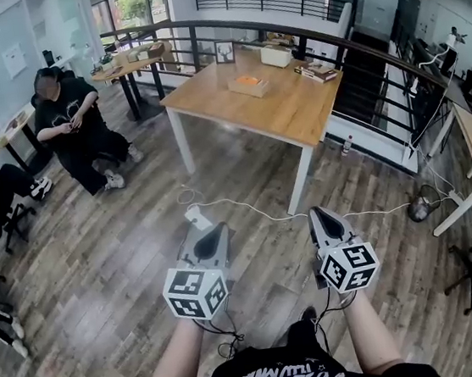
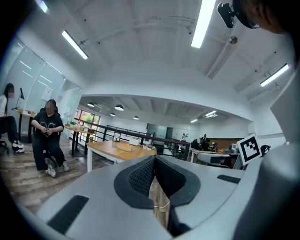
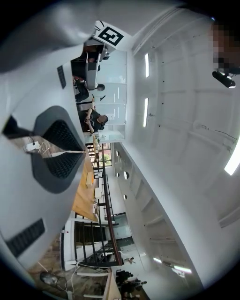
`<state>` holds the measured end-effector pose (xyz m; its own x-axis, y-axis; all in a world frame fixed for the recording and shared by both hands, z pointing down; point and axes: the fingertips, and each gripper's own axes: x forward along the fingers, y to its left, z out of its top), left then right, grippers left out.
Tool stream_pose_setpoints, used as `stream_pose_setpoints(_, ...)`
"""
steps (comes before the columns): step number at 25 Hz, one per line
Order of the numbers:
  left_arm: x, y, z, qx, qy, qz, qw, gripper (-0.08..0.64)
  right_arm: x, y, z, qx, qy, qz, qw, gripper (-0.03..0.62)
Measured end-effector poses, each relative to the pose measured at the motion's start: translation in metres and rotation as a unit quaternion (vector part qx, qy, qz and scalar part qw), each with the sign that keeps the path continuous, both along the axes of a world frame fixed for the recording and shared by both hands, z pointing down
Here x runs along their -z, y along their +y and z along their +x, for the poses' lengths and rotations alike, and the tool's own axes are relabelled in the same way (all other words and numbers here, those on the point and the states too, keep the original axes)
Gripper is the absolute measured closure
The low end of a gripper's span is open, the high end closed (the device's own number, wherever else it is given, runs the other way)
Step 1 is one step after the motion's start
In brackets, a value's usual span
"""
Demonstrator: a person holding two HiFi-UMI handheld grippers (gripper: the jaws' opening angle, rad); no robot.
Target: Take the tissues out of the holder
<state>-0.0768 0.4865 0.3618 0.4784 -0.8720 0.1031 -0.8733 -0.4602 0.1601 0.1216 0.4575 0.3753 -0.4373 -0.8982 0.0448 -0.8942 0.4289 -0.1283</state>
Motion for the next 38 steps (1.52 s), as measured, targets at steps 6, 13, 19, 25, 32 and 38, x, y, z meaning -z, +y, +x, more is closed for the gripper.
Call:
stream_pose_setpoints(6,-0.014,0.024,-0.016,0.004,0.001,-0.019,0.9998,0.548,0.002,0.021,-0.019,0.029,-0.05,0.011,0.998,0.568)
stream_pose_setpoints(13,-0.018,0.028,-0.019,-0.008,-0.009,-0.026,0.9996,0.548,-0.01,0.034,-0.022,0.021,-0.07,0.008,0.997,0.568)
stream_pose_setpoints(19,-0.024,0.002,0.0,-0.011,-0.008,-0.035,0.9993,0.548,-0.015,0.007,-0.005,0.023,-0.056,0.002,0.998,0.566)
stream_pose_setpoints(25,-0.035,-0.05,0.029,-0.017,-0.017,-0.039,0.999,0.548,-0.025,-0.047,0.026,0.006,-0.048,-0.005,0.999,0.566)
stream_pose_setpoints(32,-0.04,-0.137,0.048,-0.014,-0.016,-0.047,0.9987,0.548,-0.032,-0.135,0.046,0.011,-0.047,-0.016,0.999,0.566)
stream_pose_setpoints(38,-0.032,-0.212,0.061,0.004,-0.013,-0.049,0.9987,0.548,-0.032,-0.216,0.056,0.034,-0.038,-0.029,0.998,0.567)
